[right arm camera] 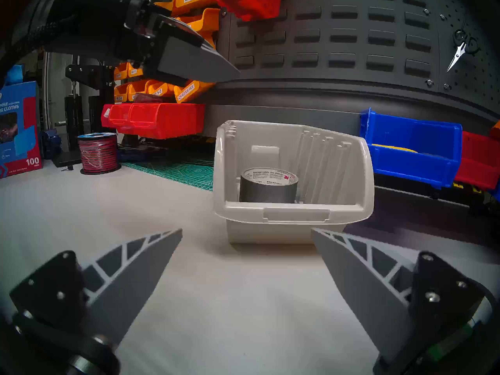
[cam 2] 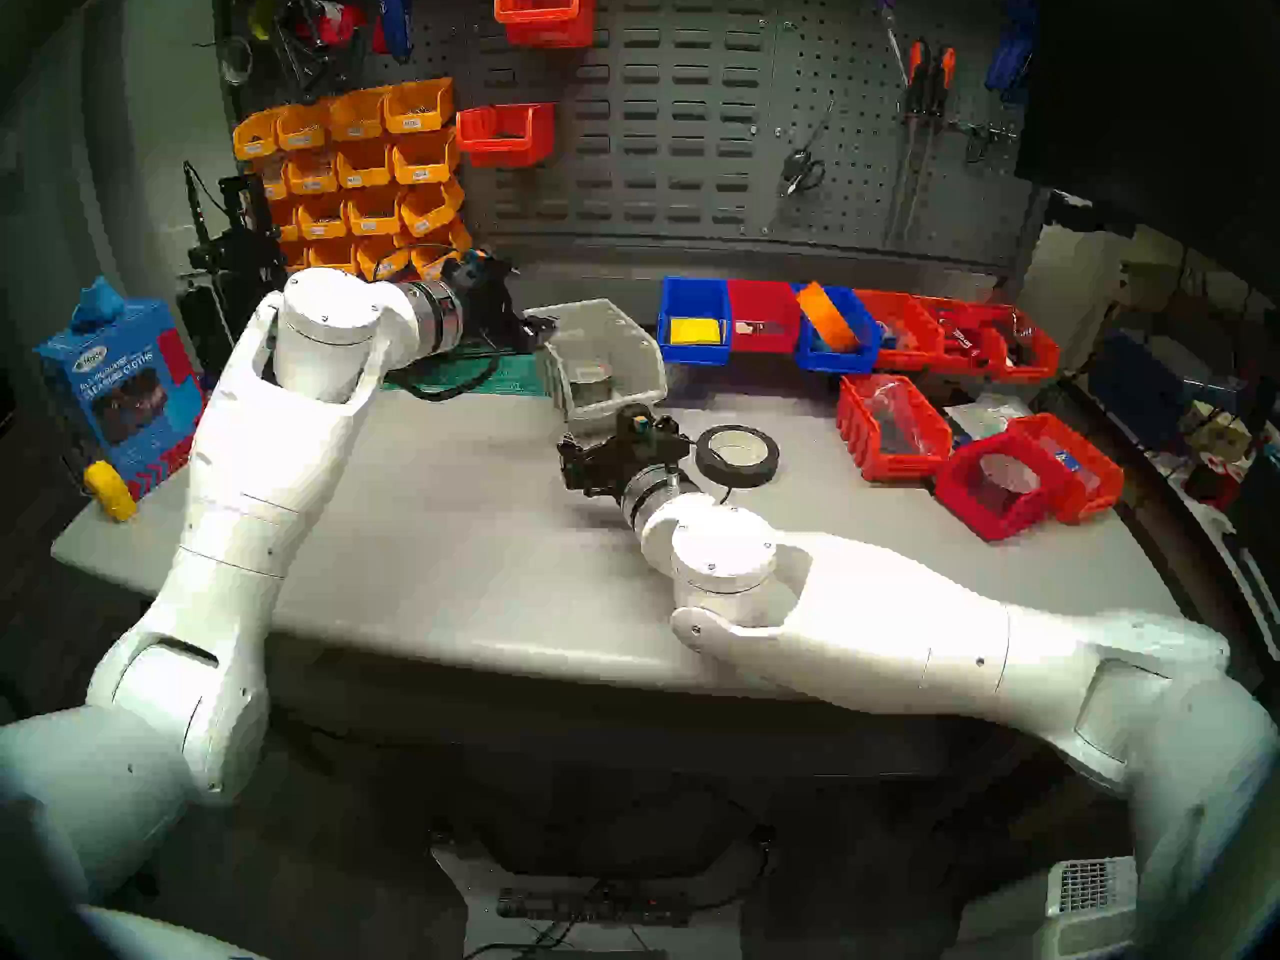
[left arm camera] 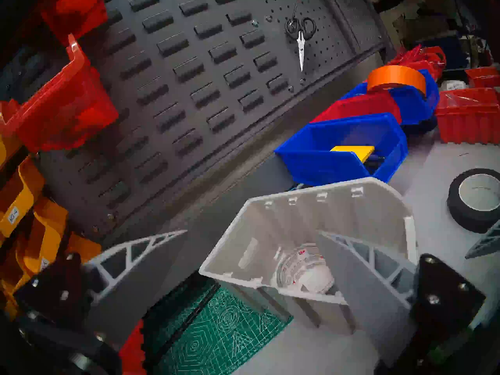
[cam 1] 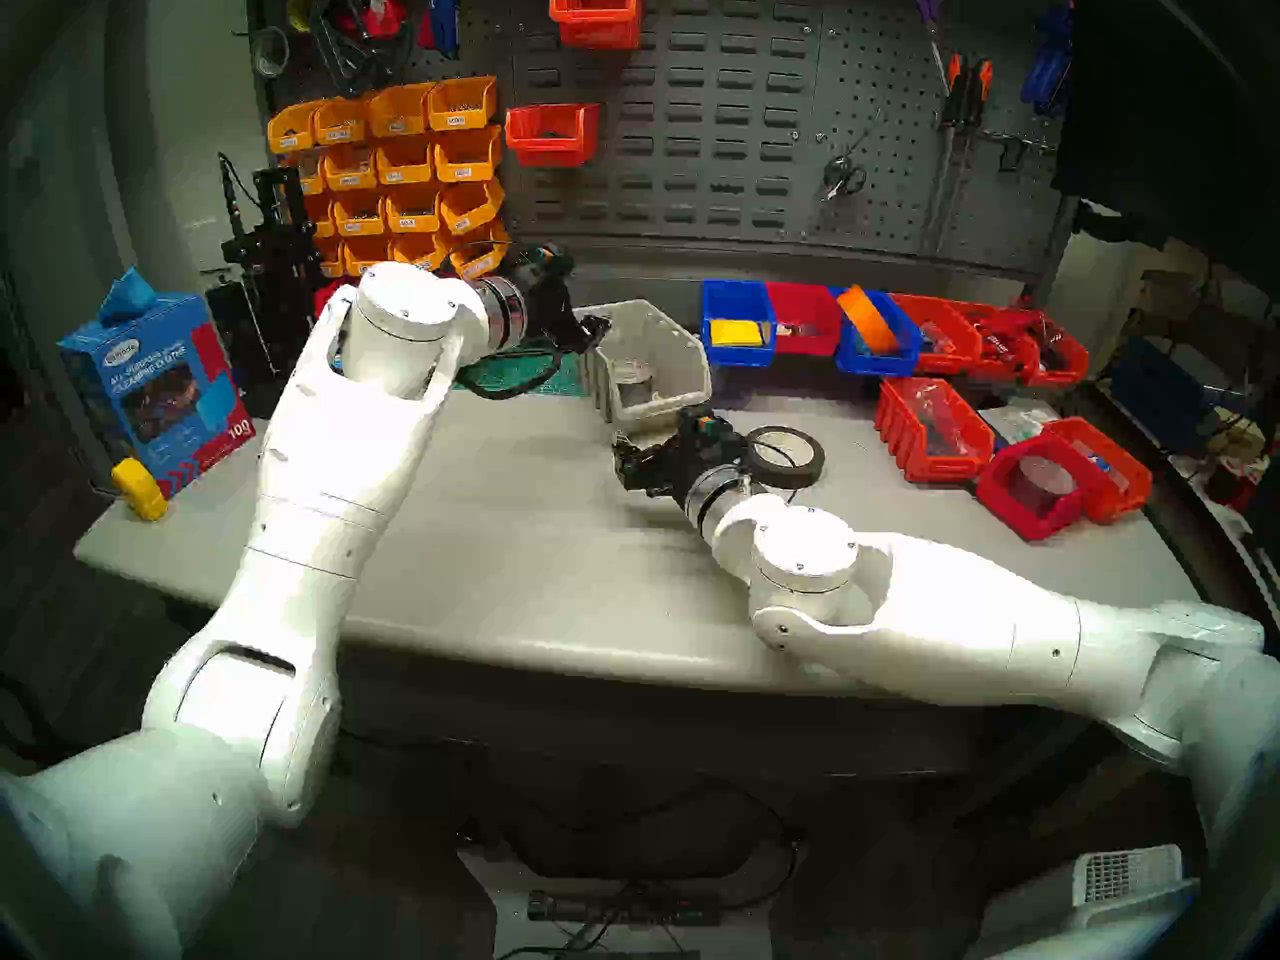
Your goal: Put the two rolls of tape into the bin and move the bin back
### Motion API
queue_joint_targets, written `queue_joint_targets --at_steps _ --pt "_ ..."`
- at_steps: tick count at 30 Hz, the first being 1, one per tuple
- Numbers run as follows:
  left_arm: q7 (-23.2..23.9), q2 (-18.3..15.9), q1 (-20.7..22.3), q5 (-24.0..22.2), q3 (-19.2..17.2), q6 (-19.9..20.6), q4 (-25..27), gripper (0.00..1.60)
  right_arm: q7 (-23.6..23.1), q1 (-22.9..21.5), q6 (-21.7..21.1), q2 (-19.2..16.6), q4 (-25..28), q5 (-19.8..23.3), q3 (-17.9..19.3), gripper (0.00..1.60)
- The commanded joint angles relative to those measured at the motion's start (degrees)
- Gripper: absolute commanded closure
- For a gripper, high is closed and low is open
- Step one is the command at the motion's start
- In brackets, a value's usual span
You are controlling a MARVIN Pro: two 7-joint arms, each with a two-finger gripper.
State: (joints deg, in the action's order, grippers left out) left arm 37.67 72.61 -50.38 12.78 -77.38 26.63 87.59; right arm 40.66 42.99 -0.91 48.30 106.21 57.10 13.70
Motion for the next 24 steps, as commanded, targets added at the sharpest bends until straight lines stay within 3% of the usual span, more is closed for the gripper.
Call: queue_joint_targets --at_steps 1,24 --pt "0.11 -2.07 0.32 0.39 -1.41 -0.16 2.37 0.00 0.01 -0.58 0.04 0.02 0.21 -0.14 0.45 0.00" --pt "1.42 -4.63 -0.42 1.51 -4.55 2.27 4.40 0.00 0.02 -0.59 0.04 0.02 0.21 -0.13 0.45 0.00"
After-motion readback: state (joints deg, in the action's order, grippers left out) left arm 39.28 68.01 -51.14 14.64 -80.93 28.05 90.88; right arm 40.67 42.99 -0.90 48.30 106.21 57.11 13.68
